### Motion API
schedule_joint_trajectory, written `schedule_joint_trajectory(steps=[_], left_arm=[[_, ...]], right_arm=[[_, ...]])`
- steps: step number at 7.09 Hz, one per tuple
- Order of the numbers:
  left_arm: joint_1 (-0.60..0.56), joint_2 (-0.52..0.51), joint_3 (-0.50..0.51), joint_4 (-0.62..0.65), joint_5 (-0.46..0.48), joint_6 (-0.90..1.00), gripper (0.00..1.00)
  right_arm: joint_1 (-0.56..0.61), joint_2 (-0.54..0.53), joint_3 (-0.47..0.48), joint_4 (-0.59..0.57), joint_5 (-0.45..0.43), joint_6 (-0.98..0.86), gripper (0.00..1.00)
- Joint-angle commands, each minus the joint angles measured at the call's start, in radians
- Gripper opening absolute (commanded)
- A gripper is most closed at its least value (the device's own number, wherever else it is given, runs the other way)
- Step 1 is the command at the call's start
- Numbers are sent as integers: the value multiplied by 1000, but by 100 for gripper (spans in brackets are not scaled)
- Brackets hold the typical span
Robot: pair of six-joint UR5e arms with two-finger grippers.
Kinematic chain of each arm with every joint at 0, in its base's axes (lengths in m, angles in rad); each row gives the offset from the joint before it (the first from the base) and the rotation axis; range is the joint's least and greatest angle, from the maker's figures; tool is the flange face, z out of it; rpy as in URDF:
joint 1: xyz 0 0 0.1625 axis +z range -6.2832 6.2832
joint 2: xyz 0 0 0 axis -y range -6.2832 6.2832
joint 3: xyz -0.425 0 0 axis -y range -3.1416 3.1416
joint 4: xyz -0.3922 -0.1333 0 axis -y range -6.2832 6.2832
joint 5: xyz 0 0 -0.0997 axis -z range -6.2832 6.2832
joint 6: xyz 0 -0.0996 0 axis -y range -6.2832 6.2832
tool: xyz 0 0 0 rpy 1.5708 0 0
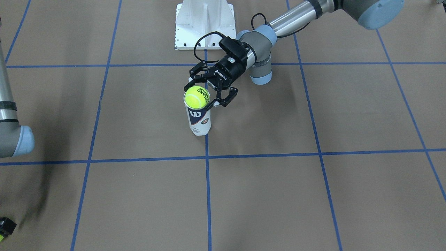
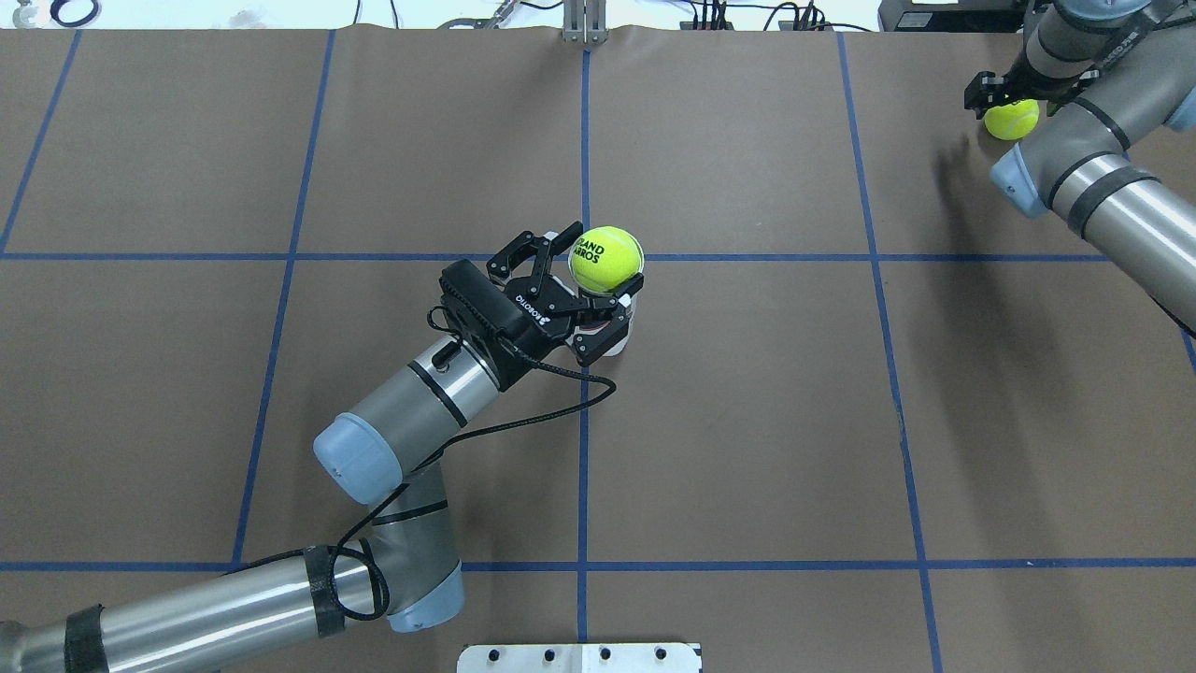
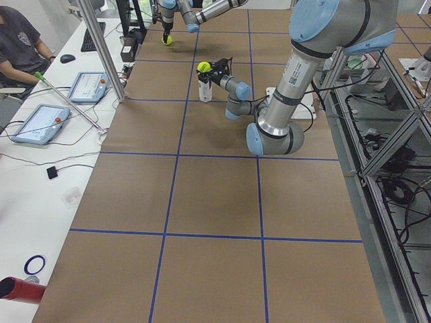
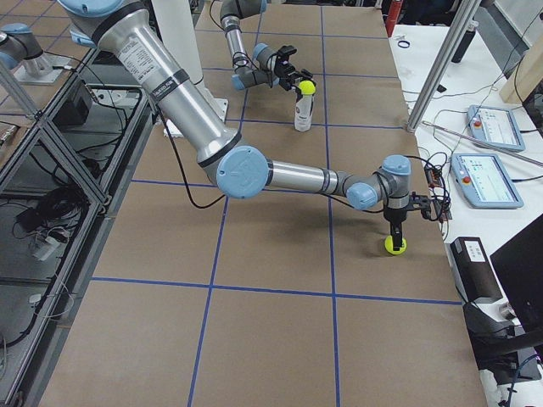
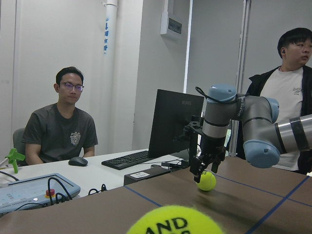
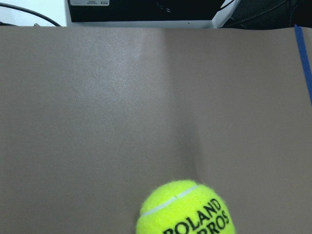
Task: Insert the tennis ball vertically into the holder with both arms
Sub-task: 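Carry the Roland Garros ball with the right gripper over the tube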
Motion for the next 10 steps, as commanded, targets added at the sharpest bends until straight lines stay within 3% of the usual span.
schedule_joint_trajectory(steps=[1, 2, 3, 4, 5, 6, 7, 9, 10], left_arm=[[0, 1, -1, 0, 0, 0, 92], [-2, 2, -3, 0, 0, 2, 92], [-2, 4, -4, -9, 0, 2, 92], [-2, 2, -6, -11, 0, 2, 92], [0, 2, -3, -11, 0, 2, 92], [0, 2, -1, -9, 0, 2, 92], [0, 2, 0, -9, 0, 2, 92], [1, 2, 2, -9, 0, 2, 92], [0, 1, 2, -9, 0, 2, 92]], right_arm=[[-6, 0, -5, 6, -23, -1, 94], [-11, 0, -5, 6, -23, -1, 90], [-15, 0, -5, 6, -25, 0, 74], [-15, 0, -5, 6, -25, 0, 18], [-15, 1, -2, 6, -22, -1, 0], [-12, -5, 76, 0, -8, 15, 0], [-11, -46, 230, -72, 64, 84, 0], [-5, -77, 587, -402, 205, 123, 0], [-9, -82, 719, -497, 280, 205, 0]])
